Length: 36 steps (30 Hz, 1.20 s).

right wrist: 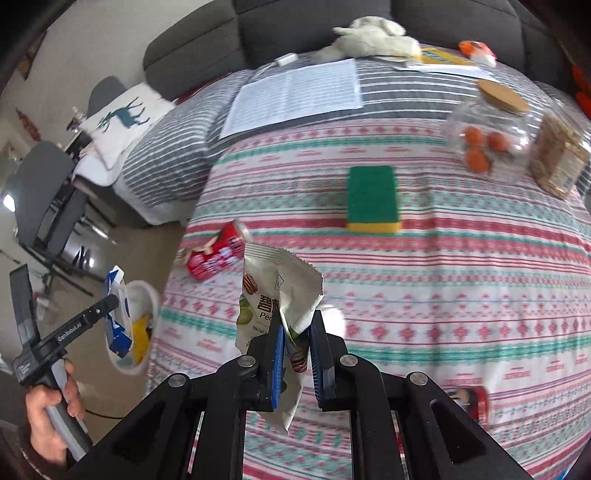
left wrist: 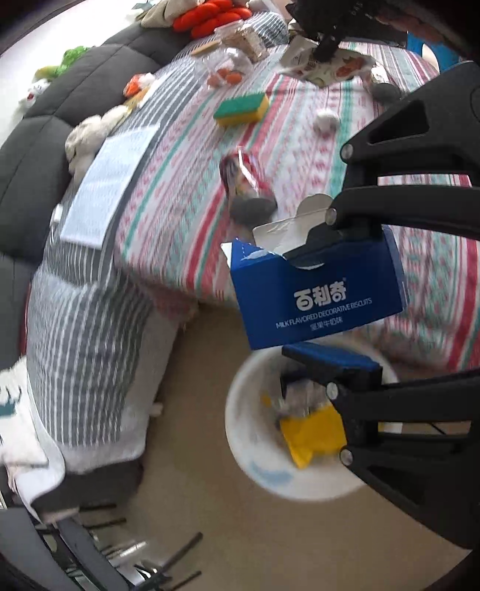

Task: Collect trash
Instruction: 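Drop the tissue box with left tool while right tool drops the snack bag into bin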

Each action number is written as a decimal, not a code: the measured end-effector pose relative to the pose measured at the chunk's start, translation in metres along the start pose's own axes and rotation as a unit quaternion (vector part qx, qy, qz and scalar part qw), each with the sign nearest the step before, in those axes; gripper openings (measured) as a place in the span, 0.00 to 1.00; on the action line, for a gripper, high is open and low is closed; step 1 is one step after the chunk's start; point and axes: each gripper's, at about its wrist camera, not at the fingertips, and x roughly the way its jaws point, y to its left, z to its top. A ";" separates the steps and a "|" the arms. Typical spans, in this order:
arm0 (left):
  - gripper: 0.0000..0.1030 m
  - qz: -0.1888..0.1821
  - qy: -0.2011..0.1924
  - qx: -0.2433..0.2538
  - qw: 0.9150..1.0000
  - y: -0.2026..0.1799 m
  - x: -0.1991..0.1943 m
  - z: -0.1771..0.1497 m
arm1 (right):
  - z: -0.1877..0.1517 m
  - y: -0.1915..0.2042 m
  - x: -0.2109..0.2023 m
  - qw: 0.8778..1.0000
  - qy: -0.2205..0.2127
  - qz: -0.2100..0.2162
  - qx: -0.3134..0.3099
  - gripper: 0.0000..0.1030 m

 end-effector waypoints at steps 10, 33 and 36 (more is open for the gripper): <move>0.43 0.048 0.010 -0.035 0.998 0.069 0.009 -0.001 | -0.001 0.067 0.027 0.999 0.018 0.025 -0.042 0.13; 0.96 0.111 0.004 -0.041 0.993 0.139 -0.011 -0.019 | -0.023 0.216 0.113 0.985 0.062 0.067 -0.149 0.13; 0.96 0.114 0.006 -0.044 0.993 0.151 -0.013 -0.023 | -0.026 0.228 0.124 0.983 0.068 0.069 -0.154 0.13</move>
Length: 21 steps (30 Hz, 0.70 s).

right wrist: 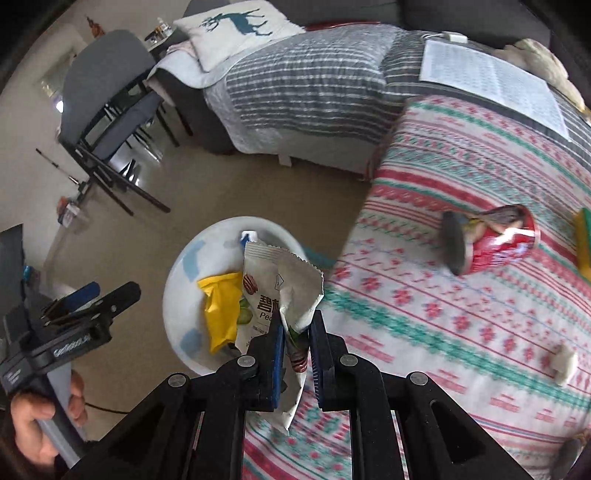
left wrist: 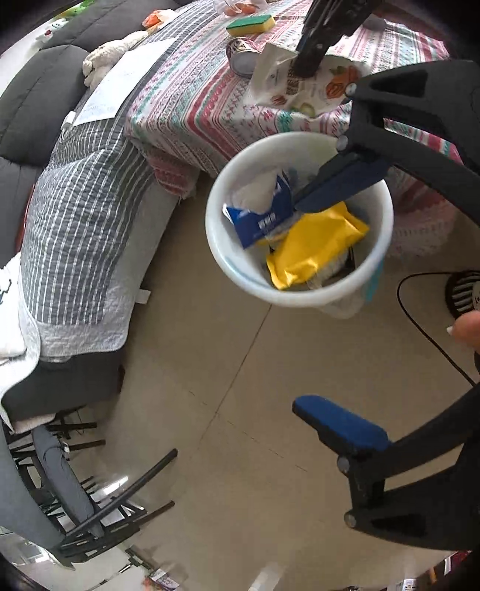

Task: Collect trash
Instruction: 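Drop the tissue box with left tool while right tool drops the snack bag into bin, then grasp the red milk can with the right tool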

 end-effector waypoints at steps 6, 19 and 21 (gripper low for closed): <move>0.96 0.003 0.004 0.005 1.000 0.010 0.002 -0.004 | 0.001 0.017 0.015 1.000 -0.012 0.009 -0.010 0.15; 0.96 -0.007 -0.002 0.025 1.000 -0.004 -0.007 -0.009 | -0.003 -0.003 -0.026 0.999 -0.054 -0.004 0.010 0.85; 0.97 -0.012 -0.003 0.030 0.999 -0.011 -0.010 -0.010 | -0.006 -0.011 -0.037 0.998 -0.055 -0.013 0.012 0.90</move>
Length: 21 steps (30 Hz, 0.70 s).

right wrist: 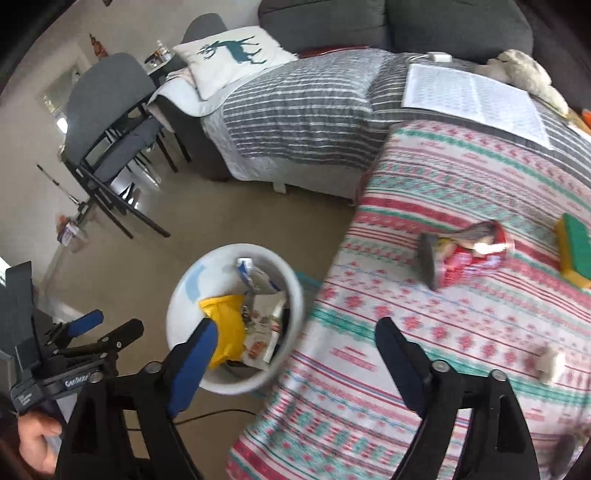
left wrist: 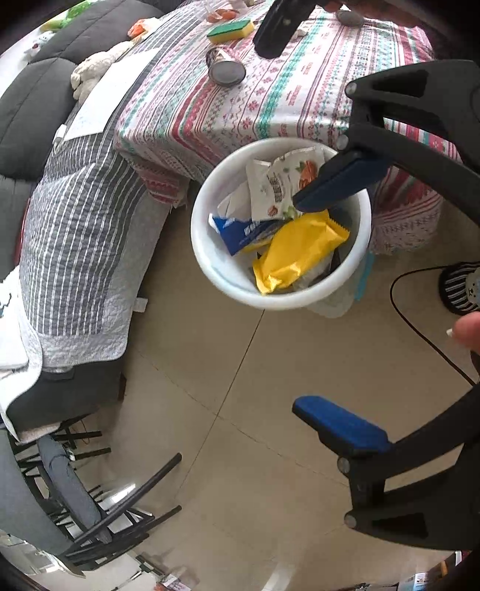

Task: Collect trash
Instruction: 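Grasp the red milk can with the right tool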

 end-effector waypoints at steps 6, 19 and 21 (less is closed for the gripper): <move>0.99 -0.019 0.001 0.034 0.999 -0.035 -0.006 -0.003 | -0.012 -0.039 -0.049 0.999 -0.013 -0.049 -0.013 0.91; 0.99 -0.090 0.006 0.121 0.989 -0.140 -0.026 -0.018 | -0.069 -0.181 -0.136 0.984 -0.009 -0.167 0.055 0.92; 0.99 -0.099 0.008 0.135 0.986 -0.158 -0.029 -0.021 | -0.077 -0.199 -0.146 0.981 -0.006 -0.181 0.071 0.92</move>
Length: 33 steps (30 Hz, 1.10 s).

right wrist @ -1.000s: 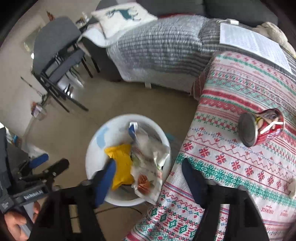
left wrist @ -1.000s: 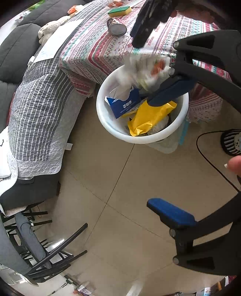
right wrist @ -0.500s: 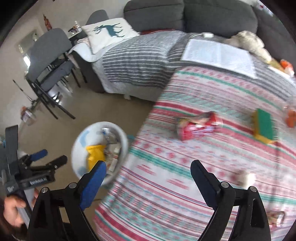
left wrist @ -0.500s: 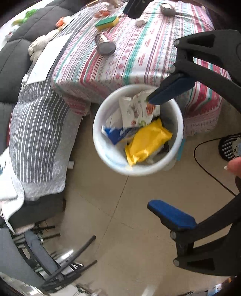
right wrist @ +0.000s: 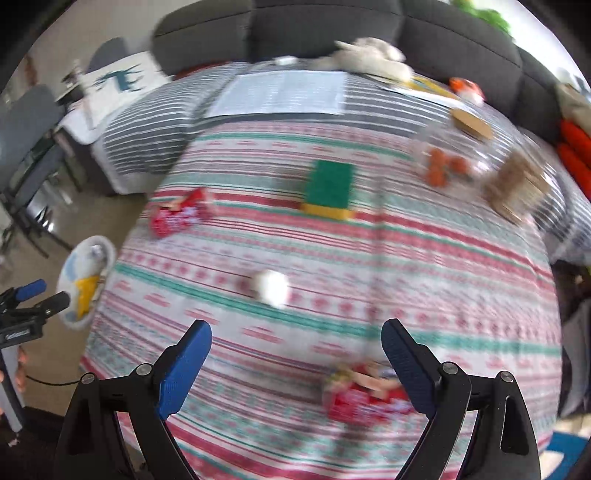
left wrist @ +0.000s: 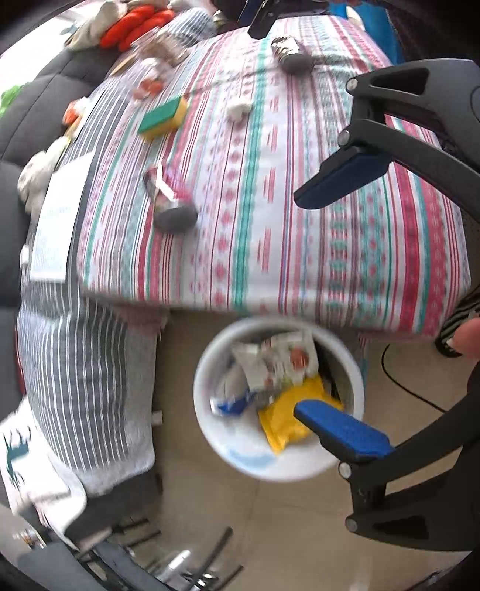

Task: Collect trash
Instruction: 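Grasp the red milk can with the right tool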

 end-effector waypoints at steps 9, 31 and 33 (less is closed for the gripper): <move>0.99 -0.015 0.012 0.061 0.998 -0.063 0.010 0.002 | -0.026 -0.048 0.012 0.998 0.052 -0.022 0.024 0.92; 0.99 -0.021 0.028 0.120 0.992 -0.152 0.053 0.011 | -0.036 -0.070 0.069 0.992 0.124 0.000 0.034 0.90; 0.99 -0.023 0.035 0.125 0.991 -0.164 0.059 0.014 | -0.034 -0.073 0.067 0.992 0.119 -0.001 0.036 0.88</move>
